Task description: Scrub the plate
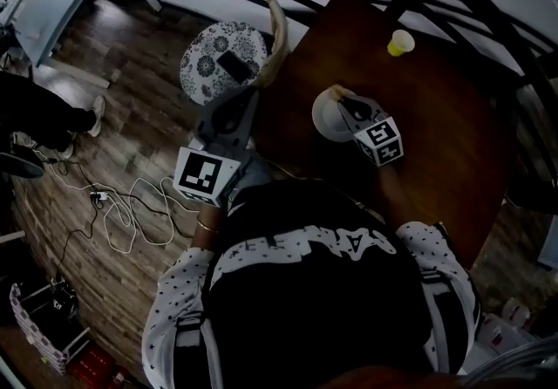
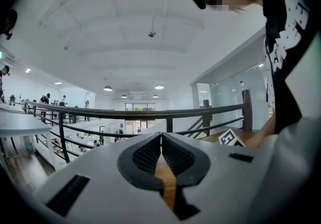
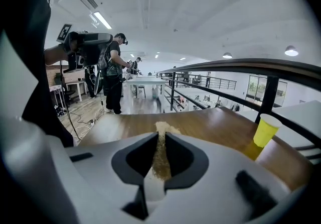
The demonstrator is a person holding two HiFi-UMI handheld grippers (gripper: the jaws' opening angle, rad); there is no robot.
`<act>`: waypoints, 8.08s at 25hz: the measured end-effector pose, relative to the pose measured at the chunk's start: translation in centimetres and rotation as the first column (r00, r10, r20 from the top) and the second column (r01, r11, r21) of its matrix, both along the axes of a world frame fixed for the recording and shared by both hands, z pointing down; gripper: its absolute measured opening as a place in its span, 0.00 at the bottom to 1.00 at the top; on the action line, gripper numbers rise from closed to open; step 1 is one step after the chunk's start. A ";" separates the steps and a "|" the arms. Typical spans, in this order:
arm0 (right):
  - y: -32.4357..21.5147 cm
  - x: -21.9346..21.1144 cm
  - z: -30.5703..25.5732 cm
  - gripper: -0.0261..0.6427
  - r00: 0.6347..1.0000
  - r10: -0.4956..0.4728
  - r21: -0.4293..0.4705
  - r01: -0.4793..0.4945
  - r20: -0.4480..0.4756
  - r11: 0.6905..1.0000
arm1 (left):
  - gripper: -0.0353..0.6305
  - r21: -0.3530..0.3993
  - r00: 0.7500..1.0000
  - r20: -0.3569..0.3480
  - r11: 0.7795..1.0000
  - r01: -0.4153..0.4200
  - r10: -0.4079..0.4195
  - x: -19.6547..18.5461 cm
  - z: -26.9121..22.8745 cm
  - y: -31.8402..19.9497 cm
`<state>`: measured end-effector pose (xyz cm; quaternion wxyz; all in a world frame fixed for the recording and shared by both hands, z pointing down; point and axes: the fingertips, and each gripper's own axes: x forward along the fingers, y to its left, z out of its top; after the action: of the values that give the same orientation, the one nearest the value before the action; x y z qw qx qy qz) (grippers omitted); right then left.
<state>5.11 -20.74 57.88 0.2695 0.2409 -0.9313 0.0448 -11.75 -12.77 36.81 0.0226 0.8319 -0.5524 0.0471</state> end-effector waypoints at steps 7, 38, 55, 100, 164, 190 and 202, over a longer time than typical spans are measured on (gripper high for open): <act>-1.0 0.5 0.0 0.11 1.000 0.004 0.015 -0.004 -0.011 1.000 | 0.08 -0.002 1.000 0.002 1.000 0.019 -0.019 -0.7 0.0 0.2; -0.3 0.5 1.4 0.11 0.991 -0.101 0.010 0.103 -0.088 0.995 | 0.08 -0.016 1.000 0.006 1.000 0.008 -0.007 0.3 -0.1 -1.4; 0.1 1.9 1.8 0.11 0.990 -0.088 0.009 0.090 -0.112 0.996 | 0.08 -0.014 1.000 0.011 1.000 -0.017 0.017 0.8 -0.1 -1.4; 2.1 3.1 2.3 0.11 0.993 -0.033 -0.004 0.033 -0.115 0.999 | 0.08 -0.014 0.998 0.008 0.998 -0.062 0.062 1.6 0.0 -0.8; 6.6 1.5 2.2 0.11 0.995 -0.027 -0.024 0.025 -0.096 0.999 | 0.08 -0.001 0.996 -0.012 0.996 -0.085 0.085 1.1 -0.2 1.2; 8.9 -0.2 1.8 0.11 0.996 -0.063 -0.040 0.061 -0.070 0.997 | 0.08 0.006 0.997 -0.011 0.997 -0.073 0.073 0.2 -0.5 2.7; 9.2 -1.0 1.7 0.11 0.996 -0.071 -0.037 0.069 -0.058 0.997 | 0.08 0.003 0.999 -0.013 0.999 -0.050 0.050 -0.4 -0.2 3.5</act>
<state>4.11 -11.57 59.61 0.3025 0.2043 -0.9299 0.0446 -12.16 -9.30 36.59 0.0236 0.8458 -0.5314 0.0416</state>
